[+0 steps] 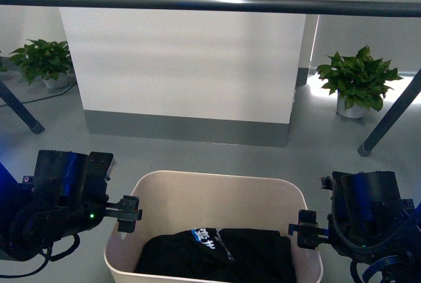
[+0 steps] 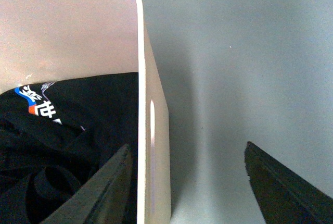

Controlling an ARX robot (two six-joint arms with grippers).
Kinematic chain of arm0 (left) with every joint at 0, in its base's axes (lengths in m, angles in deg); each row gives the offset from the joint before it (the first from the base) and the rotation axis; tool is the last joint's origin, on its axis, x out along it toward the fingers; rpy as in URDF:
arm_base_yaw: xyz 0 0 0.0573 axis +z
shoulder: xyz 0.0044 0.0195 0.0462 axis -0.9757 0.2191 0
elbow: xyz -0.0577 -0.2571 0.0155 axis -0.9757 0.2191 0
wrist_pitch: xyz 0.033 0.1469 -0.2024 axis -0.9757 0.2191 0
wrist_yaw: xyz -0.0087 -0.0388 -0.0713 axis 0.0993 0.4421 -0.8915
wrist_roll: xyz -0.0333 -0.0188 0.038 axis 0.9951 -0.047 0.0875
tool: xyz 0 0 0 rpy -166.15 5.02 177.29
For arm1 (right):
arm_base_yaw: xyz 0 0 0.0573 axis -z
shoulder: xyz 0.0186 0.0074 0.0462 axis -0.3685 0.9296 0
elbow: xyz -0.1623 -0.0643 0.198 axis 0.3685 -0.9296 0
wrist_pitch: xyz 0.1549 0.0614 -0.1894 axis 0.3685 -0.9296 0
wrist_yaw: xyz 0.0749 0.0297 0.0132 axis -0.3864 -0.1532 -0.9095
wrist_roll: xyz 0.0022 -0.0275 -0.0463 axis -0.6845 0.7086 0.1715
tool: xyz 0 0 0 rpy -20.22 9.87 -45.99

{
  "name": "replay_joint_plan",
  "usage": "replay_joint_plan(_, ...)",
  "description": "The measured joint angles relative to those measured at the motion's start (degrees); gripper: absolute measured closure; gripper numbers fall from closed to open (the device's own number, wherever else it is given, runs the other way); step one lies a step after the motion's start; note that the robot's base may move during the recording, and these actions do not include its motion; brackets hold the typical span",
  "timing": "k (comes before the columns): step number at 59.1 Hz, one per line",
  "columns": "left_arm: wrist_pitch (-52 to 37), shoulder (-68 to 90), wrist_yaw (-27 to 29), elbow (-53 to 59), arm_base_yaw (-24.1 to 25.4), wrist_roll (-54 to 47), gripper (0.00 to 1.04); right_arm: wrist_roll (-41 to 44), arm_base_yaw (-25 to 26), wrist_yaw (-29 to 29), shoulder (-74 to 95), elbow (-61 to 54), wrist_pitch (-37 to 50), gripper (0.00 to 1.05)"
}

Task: Move hamper under clothes hanger

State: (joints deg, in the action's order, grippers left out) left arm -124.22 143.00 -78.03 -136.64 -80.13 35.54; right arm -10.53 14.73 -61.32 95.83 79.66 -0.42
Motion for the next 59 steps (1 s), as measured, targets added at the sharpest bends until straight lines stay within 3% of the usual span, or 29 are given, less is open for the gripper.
replay_joint_plan(7,0.2,-1.7,0.0,0.0,0.0,0.0,0.05,0.0,0.1,-0.1,-0.5,-0.3,0.7,0.18)
replay_joint_plan(11,0.4,-3.8,0.0,0.2,0.0,0.1,0.07,0.0,0.2,-0.1,-1.6,-0.7,1.3,0.06)
replay_joint_plan(59,-2.6,-32.4,-4.4,11.8,-0.7,6.8,0.07,5.2,-0.6,3.2,-29.7,-9.1,4.1,0.08)
